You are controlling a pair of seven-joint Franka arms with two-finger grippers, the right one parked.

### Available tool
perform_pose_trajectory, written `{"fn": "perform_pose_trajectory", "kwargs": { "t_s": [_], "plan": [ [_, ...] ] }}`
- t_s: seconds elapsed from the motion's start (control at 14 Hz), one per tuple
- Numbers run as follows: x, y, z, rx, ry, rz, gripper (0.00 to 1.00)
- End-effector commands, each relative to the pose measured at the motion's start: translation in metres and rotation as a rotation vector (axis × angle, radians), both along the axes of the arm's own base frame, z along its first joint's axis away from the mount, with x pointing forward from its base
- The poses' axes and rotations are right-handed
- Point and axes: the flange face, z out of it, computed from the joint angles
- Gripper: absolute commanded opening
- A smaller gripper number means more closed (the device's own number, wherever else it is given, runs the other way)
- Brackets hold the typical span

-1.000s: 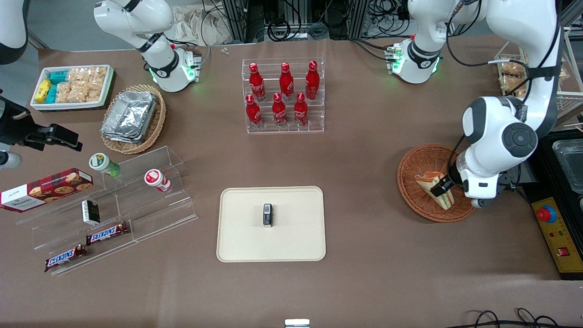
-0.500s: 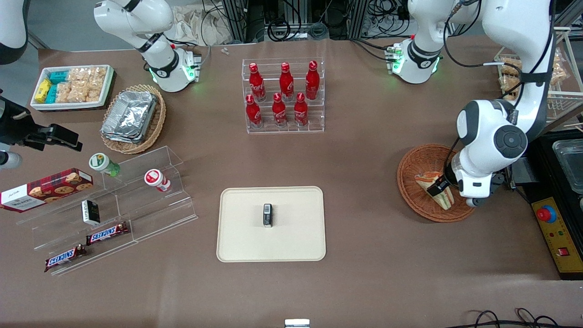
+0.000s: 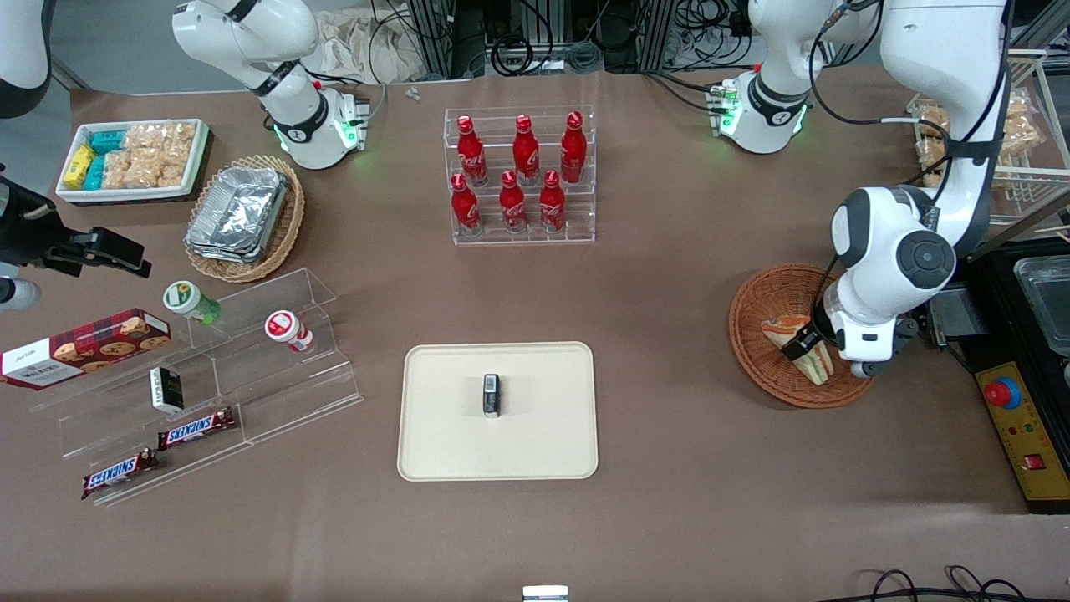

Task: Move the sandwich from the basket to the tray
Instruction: 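Lower the open left gripper around the wrapped sandwich and close it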

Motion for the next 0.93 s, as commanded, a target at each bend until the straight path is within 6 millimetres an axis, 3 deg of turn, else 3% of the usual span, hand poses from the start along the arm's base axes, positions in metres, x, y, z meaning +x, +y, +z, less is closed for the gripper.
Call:
{"fn": "perform_pose_trajectory", "kwargs": {
  "t_s": [0.0, 0.36, 0.43, 0.57, 0.64, 0.71, 0.86],
  "plan": [
    [-0.003, 0.002, -0.007, -0.008, -0.012, 0.022, 1.00],
    [-0.004, 0.001, -0.018, -0.022, -0.004, 0.043, 0.99],
    [-0.004, 0.001, -0.018, -0.022, -0.004, 0.040, 0.87],
    [-0.003, 0.001, -0.018, -0.022, -0.004, 0.033, 0.33],
    [-0.003, 0.001, -0.018, -0.022, -0.004, 0.031, 0.12],
    [-0.004, 0.001, -0.019, -0.022, -0.001, 0.030, 0.00],
    [-0.003, 0.000, -0.018, -0.022, -0.002, 0.028, 0.00]
  ]
}}
